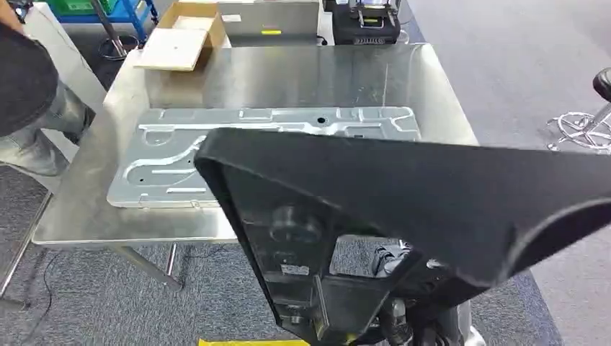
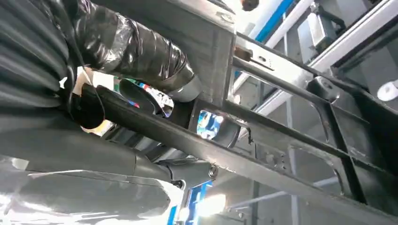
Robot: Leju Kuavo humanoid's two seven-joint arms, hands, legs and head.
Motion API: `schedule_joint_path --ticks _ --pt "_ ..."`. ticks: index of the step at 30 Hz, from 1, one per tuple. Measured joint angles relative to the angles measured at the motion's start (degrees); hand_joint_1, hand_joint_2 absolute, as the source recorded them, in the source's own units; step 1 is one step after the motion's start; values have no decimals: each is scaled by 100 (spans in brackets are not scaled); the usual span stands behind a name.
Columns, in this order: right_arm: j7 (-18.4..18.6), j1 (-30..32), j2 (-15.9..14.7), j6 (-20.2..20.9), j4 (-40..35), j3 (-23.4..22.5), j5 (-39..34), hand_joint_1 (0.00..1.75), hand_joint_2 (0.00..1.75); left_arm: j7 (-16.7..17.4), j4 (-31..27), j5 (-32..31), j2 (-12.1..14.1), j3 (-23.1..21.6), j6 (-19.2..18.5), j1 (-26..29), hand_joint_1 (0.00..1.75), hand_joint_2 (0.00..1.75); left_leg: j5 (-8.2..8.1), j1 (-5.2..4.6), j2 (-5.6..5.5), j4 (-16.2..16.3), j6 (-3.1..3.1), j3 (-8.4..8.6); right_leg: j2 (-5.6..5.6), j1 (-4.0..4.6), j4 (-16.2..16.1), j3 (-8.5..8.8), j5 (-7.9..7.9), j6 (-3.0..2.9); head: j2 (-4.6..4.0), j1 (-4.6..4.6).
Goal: Take the parts from the cabinet and place them on the table.
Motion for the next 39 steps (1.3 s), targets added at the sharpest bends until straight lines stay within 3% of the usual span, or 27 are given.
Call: schedule_joint_path --ticks 2,3,4,5,7,8,9,10,13,15,16,18,19,20,21,23,25,27,29,30,31,33,34,35,36,38,39 --pt "2 3 -2 -112 0 13 157 175 175 -2 0 11 0 5 2 4 0 175 -376 1 -1 976 -24 -585 -7 11 7 54 -67 -28 0 0" --pt "20 -2 -7 -186 0 17 245 175 175 -2 0 9 0 7 2 18 0 175 -451 1 -1 1351 -35 -850 -7 14 8 91 -104 -33 0 0" --pt "132 -58 -22 -305 13 26 303 175 175 -2 0 -11 -4 7 0 42 0 175 -354 1 -1 1488 -44 -1013 1 14 9 143 -142 -32 0 2" --pt "293 -218 -39 -414 52 24 295 175 175 -2 0 -48 -7 7 -11 56 0 175 -113 2 0 1341 -42 -1034 20 11 18 201 -182 -28 0 -2" --pt "797 -870 -92 -492 278 -108 87 175 175 4 0 -177 -7 -6 -50 34 0 175 640 10 3 430 -22 -797 78 3 58 318 -275 2 0 -2" --pt "1041 -1204 -107 -461 438 -247 21 175 175 9 0 -223 -7 -11 -57 12 0 175 902 11 23 -29 2 -702 82 5 70 353 -327 33 0 0" --pt "1223 -1543 -118 -407 648 -395 67 175 175 13 0 -269 -7 -13 -74 -13 0 175 826 -31 24 -57 10 -686 95 55 90 348 -355 74 0 2" --pt "1365 -1897 -129 -354 840 -512 184 175 175 20 0 -311 -9 -20 -87 -52 0 175 785 -27 14 -146 63 -628 114 46 122 295 -357 102 0 0" --pt "1572 -2768 -240 -321 1522 -856 823 175 175 50 0 -472 -13 -111 -144 -78 0 175 806 -18 -15 -160 155 -680 81 36 86 280 -365 192 0 0" --pt "1532 -3155 -317 -321 1992 -1102 1119 175 175 52 0 -549 -17 -170 -175 -97 0 175 815 9 -31 -228 209 -624 35 12 358 193 -529 257 0 2" --pt "1534 -3331 -354 -321 2243 -1234 1269 175 175 52 0 -570 -17 -188 -192 -109 0 175 807 10 -39 -227 248 -624 30 2 801 -63 -728 283 0 2" --pt "1606 -3661 -374 -376 2770 -1320 1635 175 175 68 0 -627 -20 -238 -203 -111 0 175 777 4 -43 -221 260 -620 28 -15 1724 -644 -1015 319 0 2" --pt "1661 -3827 -376 -426 3052 -1320 1870 175 175 79 0 -651 -20 -271 -208 -121 0 175 763 4 -40 -212 260 -612 27 -20 1916 -823 -976 329 0 0" --pt "1722 -3954 -380 -498 3360 -1322 2140 175 175 90 0 -675 -22 -297 -210 -138 0 175 744 4 -41 -210 257 -592 21 -27 1831 -859 -793 328 0 2" --pt "1751 -4051 -389 -574 3616 -1325 2359 175 175 90 0 -684 -28 -308 -221 -152 0 175 718 5 -50 -207 250 -556 18 -32 1484 -765 -487 313 0 2" --pt "1755 -4190 -396 -662 4020 -1325 2551 175 175 90 0 -715 -46 -341 -227 -157 0 175 652 5 -77 -214 224 -452 18 -23 406 -361 205 237 0 2" --pt "1751 -4287 -396 -712 4292 -1322 2601 175 175 92 2 -726 -76 -350 -238 -167 0 175 640 -13 -99 -202 173 -482 16 44 233 -308 165 184 0 7" --pt "1753 -4340 -396 -721 4458 -1320 2612 175 175 94 4 -726 -81 -361 -238 -163 0 175 641 -5 -92 -232 116 -501 22 53 195 -318 87 140 0 2" --pt "1753 -4364 -393 -721 4553 -1320 2616 175 175 96 4 -728 -81 -389 -238 -174 0 175 566 -16 -76 -217 44 -484 1 -33 77 -226 118 89 0 0" --pt "1746 -4387 -393 -721 4594 -1318 2620 175 175 94 4 -728 -85 -393 -244 -182 0 175 447 -25 -58 -19 37 -549 -2 -31 51 -191 108 50 0 2" --pt "1749 -4413 -393 -721 4625 -1316 2618 175 175 94 4 -728 -85 -400 -245 -188 0 175 263 -21 -58 357 27 -727 -10 -25 51 -177 95 28 0 0" --pt "1749 -4419 -393 -721 4695 -1314 2620 175 175 96 4 -728 -85 -406 -243 -182 0 175 -118 -15 -58 1339 -4 -1240 -19 -6 54 -153 67 -7 0 2" --pt "1746 -4417 -393 -721 4734 -1311 2620 175 175 96 4 -728 -85 -409 -243 -175 0 175 -137 -15 -56 1610 -12 -1416 -16 0 65 -146 51 -9 0 0" --pt "1748 -4415 -393 -721 4760 -1305 2620 175 175 96 4 -728 -85 -411 -240 -172 0 175 -3 -15 -56 1562 -10 -1441 -11 4 78 -129 29 -8 0 0" --pt "1749 -4415 -393 -721 4785 -1303 2620 175 175 96 4 -728 -85 -413 -240 -173 0 175 249 -15 -55 1244 4 -1323 -4 8 87 -102 3 -6 0 0" --pt "1871 -4440 -393 -712 4826 -1298 2840 175 175 92 4 -730 -83 -422 -243 -180 0 175 836 -19 -55 226 59 -878 3 17 116 -34 -64 14 0 0" --pt "2027 -4495 -396 -611 4886 -1249 3208 175 175 79 4 -734 -77 -424 -264 -181 0 175 860 -34 -60 -54 105 -754 3 19 126 -29 -90 30 0 2"
